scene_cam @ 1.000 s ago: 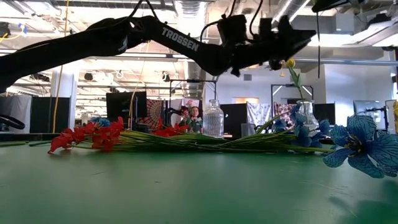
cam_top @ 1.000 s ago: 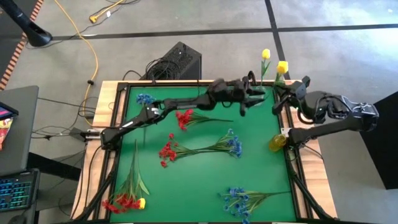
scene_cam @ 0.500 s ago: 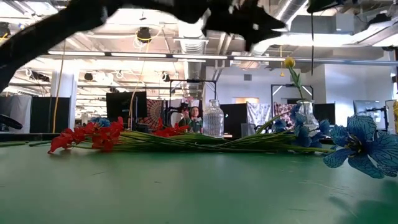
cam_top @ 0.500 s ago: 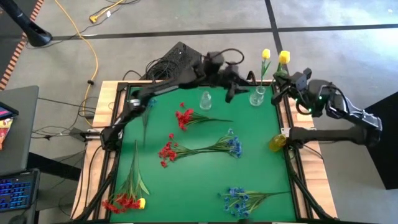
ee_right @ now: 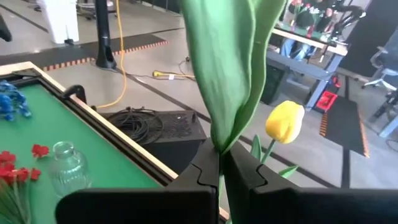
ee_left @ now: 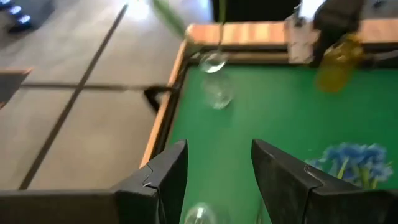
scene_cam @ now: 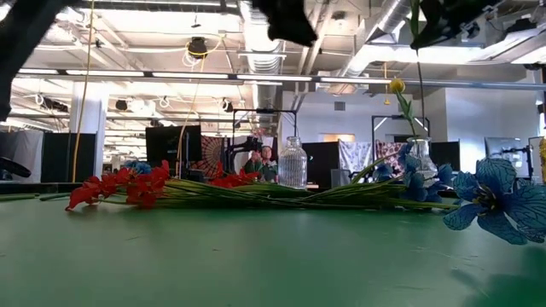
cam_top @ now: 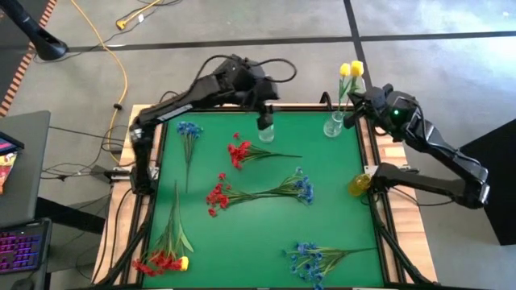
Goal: Sort flowers into vase by color
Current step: Put the right yellow flower into the right white transparent vase, then put the yellow flower into the right white transparent vase
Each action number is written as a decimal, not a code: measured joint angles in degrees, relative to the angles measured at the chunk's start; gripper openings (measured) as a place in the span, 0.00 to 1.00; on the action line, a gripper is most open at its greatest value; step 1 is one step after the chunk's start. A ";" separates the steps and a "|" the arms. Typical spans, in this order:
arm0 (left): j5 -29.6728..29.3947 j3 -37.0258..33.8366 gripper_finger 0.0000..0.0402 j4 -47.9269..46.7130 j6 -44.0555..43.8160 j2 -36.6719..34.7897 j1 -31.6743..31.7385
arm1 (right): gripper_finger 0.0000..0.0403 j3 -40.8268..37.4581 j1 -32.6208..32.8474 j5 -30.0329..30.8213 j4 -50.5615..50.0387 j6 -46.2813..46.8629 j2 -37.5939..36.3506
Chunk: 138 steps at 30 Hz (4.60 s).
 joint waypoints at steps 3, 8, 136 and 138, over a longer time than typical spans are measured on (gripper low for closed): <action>-3.59 -14.22 0.42 7.48 -2.03 -8.45 0.79 | 0.08 -0.03 -2.72 -3.19 0.16 0.00 0.06; -4.16 -43.34 0.42 33.65 -6.74 -24.64 1.50 | 0.08 -3.56 -5.93 -7.16 5.12 -0.02 0.17; 7.13 -83.23 0.42 -2.39 -118.39 -44.03 -51.07 | 0.61 -3.50 49.73 -4.02 6.30 24.04 29.89; 6.92 -83.54 0.42 -2.48 -119.40 -44.03 -51.75 | 0.61 -3.50 49.72 -4.02 6.37 23.44 29.89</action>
